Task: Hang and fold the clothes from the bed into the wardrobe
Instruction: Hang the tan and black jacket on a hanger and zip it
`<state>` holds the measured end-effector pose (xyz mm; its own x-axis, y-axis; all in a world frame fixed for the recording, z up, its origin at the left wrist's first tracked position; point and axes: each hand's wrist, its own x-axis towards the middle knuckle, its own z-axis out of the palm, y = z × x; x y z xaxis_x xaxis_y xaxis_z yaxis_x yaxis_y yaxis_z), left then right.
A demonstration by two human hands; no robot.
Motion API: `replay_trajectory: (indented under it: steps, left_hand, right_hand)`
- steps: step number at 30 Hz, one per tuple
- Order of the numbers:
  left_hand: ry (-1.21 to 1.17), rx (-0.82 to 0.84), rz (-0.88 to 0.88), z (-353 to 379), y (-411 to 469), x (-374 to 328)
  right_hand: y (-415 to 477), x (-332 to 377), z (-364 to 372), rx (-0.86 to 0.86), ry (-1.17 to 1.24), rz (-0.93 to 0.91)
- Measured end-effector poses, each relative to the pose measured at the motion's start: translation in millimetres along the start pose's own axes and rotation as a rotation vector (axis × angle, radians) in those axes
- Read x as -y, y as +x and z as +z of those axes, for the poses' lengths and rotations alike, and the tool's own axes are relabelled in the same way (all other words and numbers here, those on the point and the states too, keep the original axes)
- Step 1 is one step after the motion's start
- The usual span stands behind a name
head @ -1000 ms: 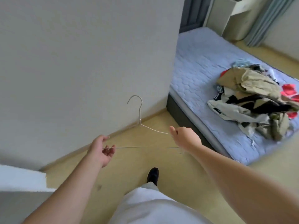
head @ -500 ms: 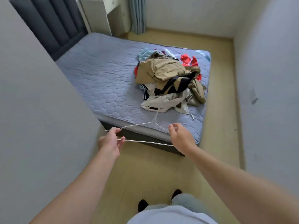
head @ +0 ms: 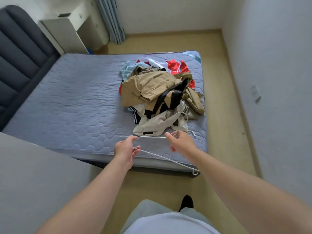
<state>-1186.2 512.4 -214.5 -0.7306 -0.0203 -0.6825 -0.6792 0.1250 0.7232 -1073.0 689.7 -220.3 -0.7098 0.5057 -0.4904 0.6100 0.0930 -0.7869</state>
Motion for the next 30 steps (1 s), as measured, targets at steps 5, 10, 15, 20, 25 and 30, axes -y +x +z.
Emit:
replay_trajectory:
  steps: [5, 10, 15, 20, 25, 30]
  left_hand:
    - [0.195, 0.141, -0.108, 23.8, 61.5, -39.6]
    - [0.407, 0.148, -0.123, 67.3, 161.7, -95.1]
    - [0.470, 0.256, -0.135, 132.9, 271.6, -137.6]
    - [0.437, 0.347, -0.190, 189.2, 356.5, -152.2]
    - [0.463, 0.425, -0.275, 230.6, 403.1, -148.8]
    - [0.421, 0.473, -0.264, 260.0, 440.9, -132.5]
  right_hand:
    - [48.5, 17.2, 2.7, 0.032, 0.234, 0.149]
    - [113.1, 38.8, 15.2, -0.116, 0.211, 0.188]
    - [178.9, 64.7, 41.8, -0.229, 0.398, 0.177]
    - [240.7, 74.7, 55.3, -0.358, 0.373, 0.250]
    - [281.8, 64.3, 63.1, -0.432, 0.414, 0.367]
    - [310.1, 50.2, 71.3, -0.423, 0.498, 0.453]
